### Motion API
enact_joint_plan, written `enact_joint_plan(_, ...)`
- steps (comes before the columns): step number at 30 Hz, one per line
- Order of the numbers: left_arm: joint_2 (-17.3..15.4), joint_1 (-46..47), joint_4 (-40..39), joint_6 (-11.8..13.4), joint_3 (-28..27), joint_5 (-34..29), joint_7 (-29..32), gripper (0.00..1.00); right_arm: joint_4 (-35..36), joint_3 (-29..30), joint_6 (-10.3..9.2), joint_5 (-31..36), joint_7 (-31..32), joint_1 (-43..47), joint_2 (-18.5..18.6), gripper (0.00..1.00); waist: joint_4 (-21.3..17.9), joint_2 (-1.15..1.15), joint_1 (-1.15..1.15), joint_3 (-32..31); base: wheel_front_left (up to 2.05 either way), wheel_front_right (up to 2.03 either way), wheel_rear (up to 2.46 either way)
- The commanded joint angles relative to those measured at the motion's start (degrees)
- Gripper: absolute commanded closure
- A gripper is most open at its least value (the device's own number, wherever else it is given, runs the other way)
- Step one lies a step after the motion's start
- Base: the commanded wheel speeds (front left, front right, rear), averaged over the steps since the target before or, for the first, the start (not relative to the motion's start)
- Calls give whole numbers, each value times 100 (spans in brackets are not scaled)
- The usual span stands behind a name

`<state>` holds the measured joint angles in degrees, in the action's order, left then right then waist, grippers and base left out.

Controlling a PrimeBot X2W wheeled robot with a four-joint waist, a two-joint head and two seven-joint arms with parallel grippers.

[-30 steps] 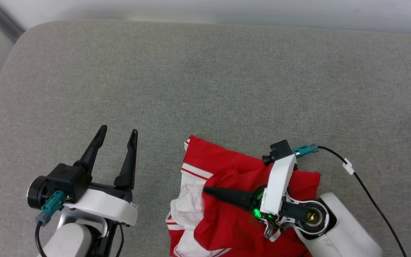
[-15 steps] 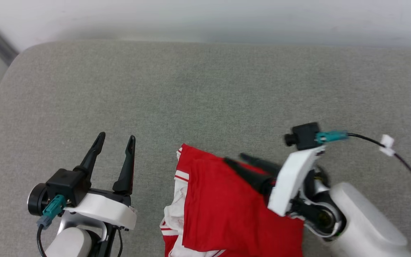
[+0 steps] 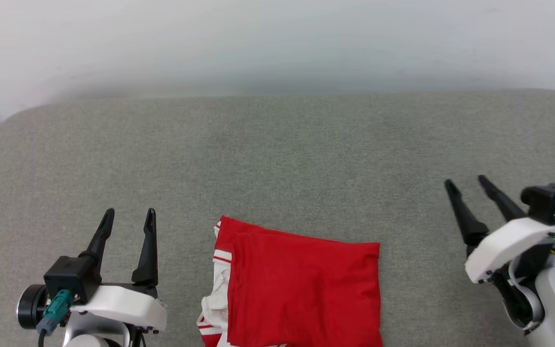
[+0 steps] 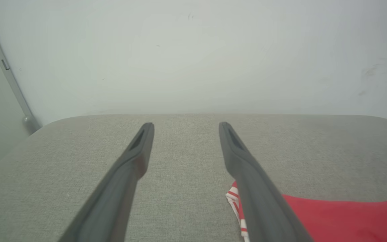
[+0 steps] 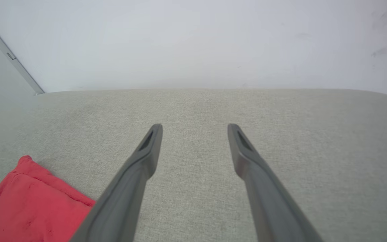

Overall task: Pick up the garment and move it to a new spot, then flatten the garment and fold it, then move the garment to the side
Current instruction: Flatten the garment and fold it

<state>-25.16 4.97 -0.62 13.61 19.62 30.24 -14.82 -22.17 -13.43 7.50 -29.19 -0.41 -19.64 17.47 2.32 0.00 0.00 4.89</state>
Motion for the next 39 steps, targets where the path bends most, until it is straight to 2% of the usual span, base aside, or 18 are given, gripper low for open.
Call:
enact_joint_plan(1, -4, -112, -27, 54, -41, -54, -32, 0, 179, 284, -2, 340, -206, 202, -71, 0, -102, 0, 0, -107, 0, 0, 0)
enact_joint_plan(7, -3, -362, -28, 184, -122, -171, -40, 0, 1139, 924, -2, 1317, -499, 858, -442, 0, -205, 0, 0, -323, 0, 0, 0)
enact_joint_plan(12, 30, -610, -9, 252, -187, -186, -44, 0, 1890, 1104, -2, 1667, -283, 1482, -753, 0, -263, 0, 0, -556, 0, 0, 0)
enact_joint_plan(17, 46, -814, -38, 281, -209, -229, -47, 0, 2481, 1219, -2, 1677, -52, 2017, -1006, 0, -297, 0, 0, -686, 0, 0, 0)
enact_joint_plan(25, -36, -1000, -64, 233, -153, -267, -47, 0, 2962, 1543, -2, 1675, 236, 2494, -1235, 0, -361, 0, 0, -739, 0, 0, 0)
enact_joint_plan(39, 73, -881, -103, 241, -189, -246, -48, 0, 3079, 1680, -3, 1618, 509, 2574, -1310, 0, -282, 0, 0, -685, 0, 0, 0)
